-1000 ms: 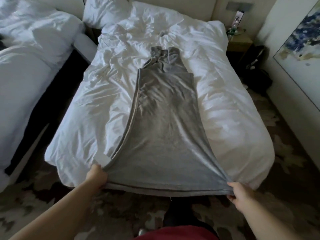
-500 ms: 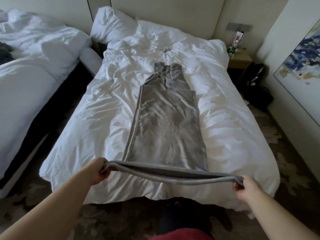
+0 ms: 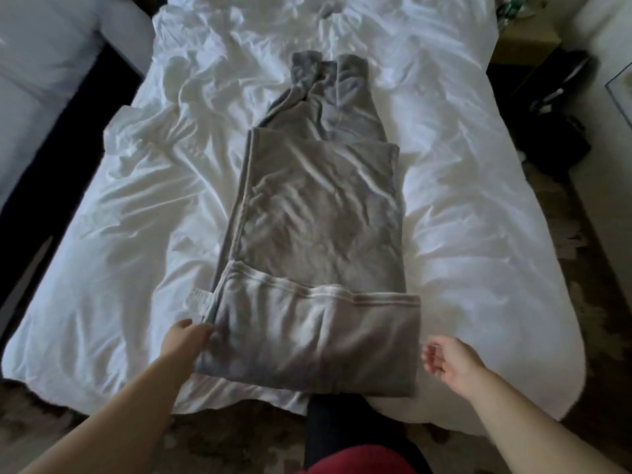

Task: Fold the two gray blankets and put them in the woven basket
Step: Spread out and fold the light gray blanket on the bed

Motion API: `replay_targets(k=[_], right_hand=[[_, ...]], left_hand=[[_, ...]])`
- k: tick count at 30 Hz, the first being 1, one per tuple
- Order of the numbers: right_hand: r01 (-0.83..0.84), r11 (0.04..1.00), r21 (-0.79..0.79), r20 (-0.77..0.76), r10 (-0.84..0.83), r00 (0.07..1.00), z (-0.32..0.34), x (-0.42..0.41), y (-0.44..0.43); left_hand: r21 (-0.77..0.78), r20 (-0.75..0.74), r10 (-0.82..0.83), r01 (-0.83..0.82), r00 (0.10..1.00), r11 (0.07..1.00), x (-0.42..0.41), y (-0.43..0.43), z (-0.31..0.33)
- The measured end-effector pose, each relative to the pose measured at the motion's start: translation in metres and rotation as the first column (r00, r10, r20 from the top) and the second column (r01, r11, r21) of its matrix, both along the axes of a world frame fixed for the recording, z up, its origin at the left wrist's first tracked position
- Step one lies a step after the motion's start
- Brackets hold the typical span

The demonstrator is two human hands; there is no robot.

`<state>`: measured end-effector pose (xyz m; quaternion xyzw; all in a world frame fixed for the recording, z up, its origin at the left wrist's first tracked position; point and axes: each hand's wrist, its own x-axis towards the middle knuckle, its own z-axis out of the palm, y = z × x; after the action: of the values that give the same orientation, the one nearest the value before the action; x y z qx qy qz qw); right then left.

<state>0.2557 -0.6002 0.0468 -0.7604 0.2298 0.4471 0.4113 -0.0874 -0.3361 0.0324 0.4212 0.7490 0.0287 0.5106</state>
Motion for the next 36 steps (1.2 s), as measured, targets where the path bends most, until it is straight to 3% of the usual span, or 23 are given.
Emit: replay_targets(k=[3, 6, 10, 14, 16, 18, 21, 22, 25, 29, 31, 34, 36], right_hand=[[-0.193, 0.973, -0.127, 0.011, 0.196, 0.98, -0.026, 0.011, -0.003], [-0.258, 0.96, -0.112, 0.072, 0.267, 0.961, -0.043, 0.029, 0.011], [-0.306, 0.952, 0.016, 0.113, 0.303, 0.946, -0.06, 0.043, 0.04], [-0.255, 0.967, 0.017, 0.2, 0.246, 0.948, -0.075, 0.043, 0.057], [-0.272, 0.962, -0.004, 0.266, 0.263, 0.927, -0.077, 0.042, 0.06], [-0.353, 0.93, -0.102, 0.39, 0.364, 0.846, -0.077, 0.041, 0.062], [-0.469, 0.803, -0.368, 0.513, 0.596, 0.617, -0.07, 0.042, 0.059], [-0.48, 0.766, -0.427, 0.532, 0.642, 0.552, -0.066, 0.042, 0.059], [-0.438, 0.731, -0.523, 0.586, 0.682, 0.437, -0.054, 0.044, 0.066], [-0.344, 0.794, -0.502, 0.684, 0.607, 0.404, -0.043, 0.053, 0.088], [-0.332, 0.811, -0.482, 0.683, 0.585, 0.436, -0.046, 0.06, 0.101], [-0.386, 0.786, -0.483, 0.563, 0.617, 0.551, -0.064, 0.069, 0.109], [-0.388, 0.796, -0.465, 0.478, 0.595, 0.646, -0.077, 0.069, 0.101]], left_hand=[[0.059, -0.11, -0.06, 0.066, 0.992, 0.996, 0.012, -0.001, -0.013], [0.204, -0.22, -0.207, 0.252, 0.953, 0.946, 0.031, 0.015, -0.025], [0.168, -0.52, -0.443, 0.597, 0.73, 0.785, 0.056, 0.034, -0.041], [0.03, -0.614, -0.559, 0.725, 0.557, 0.689, 0.064, 0.048, -0.054], [0.044, -0.605, -0.594, 0.768, 0.53, 0.639, 0.066, 0.057, -0.055], [0.124, -0.587, -0.633, 0.829, 0.505, 0.546, 0.066, 0.059, -0.056], [0.313, -0.545, -0.643, 0.842, 0.538, 0.439, 0.062, 0.054, -0.059], [0.375, -0.499, -0.63, 0.804, 0.595, 0.462, 0.059, 0.053, -0.06], [0.471, -0.326, -0.471, 0.572, 0.82, 0.671, 0.048, 0.051, -0.061], [0.488, -0.267, -0.177, 0.292, 0.947, 0.823, 0.042, 0.063, -0.062], [0.434, -0.295, -0.185, 0.304, 0.937, 0.848, 0.045, 0.075, -0.065], [0.317, -0.326, -0.261, 0.365, 0.909, 0.875, 0.05, 0.087, -0.069], [0.353, -0.335, -0.232, 0.35, 0.913, 0.868, 0.05, 0.088, -0.064]])
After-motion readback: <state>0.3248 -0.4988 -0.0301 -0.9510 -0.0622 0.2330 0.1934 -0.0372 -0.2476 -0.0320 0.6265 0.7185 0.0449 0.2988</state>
